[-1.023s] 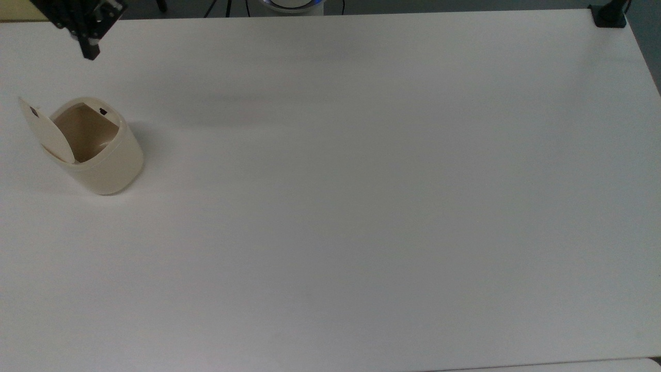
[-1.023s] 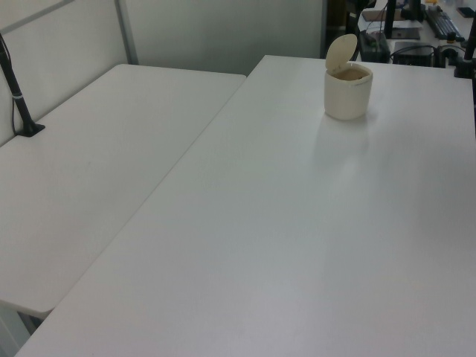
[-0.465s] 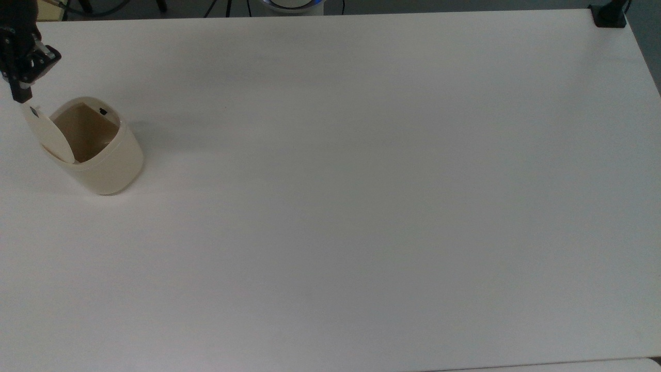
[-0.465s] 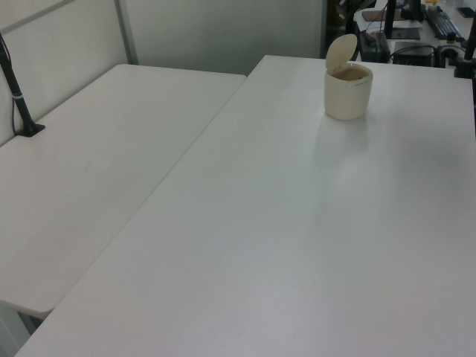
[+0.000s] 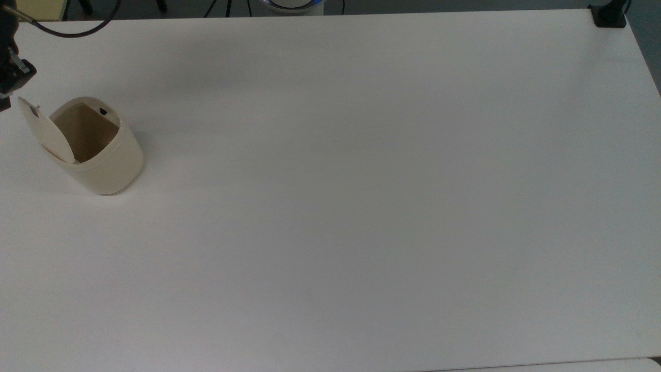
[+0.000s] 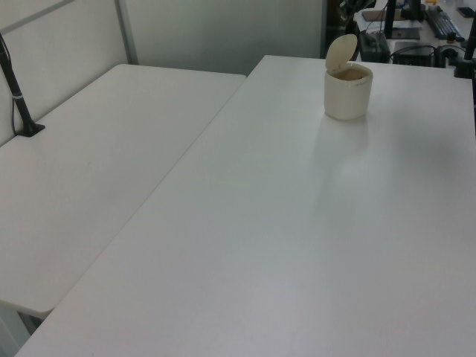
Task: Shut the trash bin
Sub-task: 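Push the raised lid down onto the bin rim with the gripper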
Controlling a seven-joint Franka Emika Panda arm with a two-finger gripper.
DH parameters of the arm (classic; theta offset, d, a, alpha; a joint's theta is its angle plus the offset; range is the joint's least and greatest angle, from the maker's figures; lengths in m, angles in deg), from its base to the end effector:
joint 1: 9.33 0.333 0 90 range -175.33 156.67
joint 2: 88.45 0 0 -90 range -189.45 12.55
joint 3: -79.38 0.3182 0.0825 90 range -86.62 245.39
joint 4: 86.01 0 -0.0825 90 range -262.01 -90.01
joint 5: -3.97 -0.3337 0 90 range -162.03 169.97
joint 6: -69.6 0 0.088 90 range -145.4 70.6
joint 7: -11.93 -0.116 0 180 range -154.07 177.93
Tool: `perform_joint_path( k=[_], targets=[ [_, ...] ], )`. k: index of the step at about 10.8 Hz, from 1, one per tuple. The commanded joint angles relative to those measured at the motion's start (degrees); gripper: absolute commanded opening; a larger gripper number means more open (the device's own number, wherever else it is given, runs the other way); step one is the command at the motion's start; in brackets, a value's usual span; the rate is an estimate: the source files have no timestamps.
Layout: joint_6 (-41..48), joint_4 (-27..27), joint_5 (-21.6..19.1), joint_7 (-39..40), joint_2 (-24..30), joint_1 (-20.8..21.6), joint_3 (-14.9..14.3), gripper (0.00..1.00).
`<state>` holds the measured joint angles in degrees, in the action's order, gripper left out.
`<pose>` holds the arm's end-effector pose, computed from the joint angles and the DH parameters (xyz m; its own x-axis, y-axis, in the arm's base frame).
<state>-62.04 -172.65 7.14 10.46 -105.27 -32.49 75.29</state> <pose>0.5775 -0.2918 0.5561 0.7939 -0.3824 0.4728 -0.4630 -0.8842 0.0623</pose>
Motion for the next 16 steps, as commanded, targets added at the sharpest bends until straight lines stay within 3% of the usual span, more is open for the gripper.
perform_joint_path(
  k=[1, 11, 16],
  targets=[
    [-0.99, 0.07, -0.36, -4.6, -0.4, 0.4, -0.38, 0.0],
    [15.0, -1.34, -0.53, 2.25, -0.4, 0.92, -0.03, 0.0],
    [15.8, -3.8, -0.45, 4.62, -2.77, 1.01, 0.14, 0.0]
  ],
)
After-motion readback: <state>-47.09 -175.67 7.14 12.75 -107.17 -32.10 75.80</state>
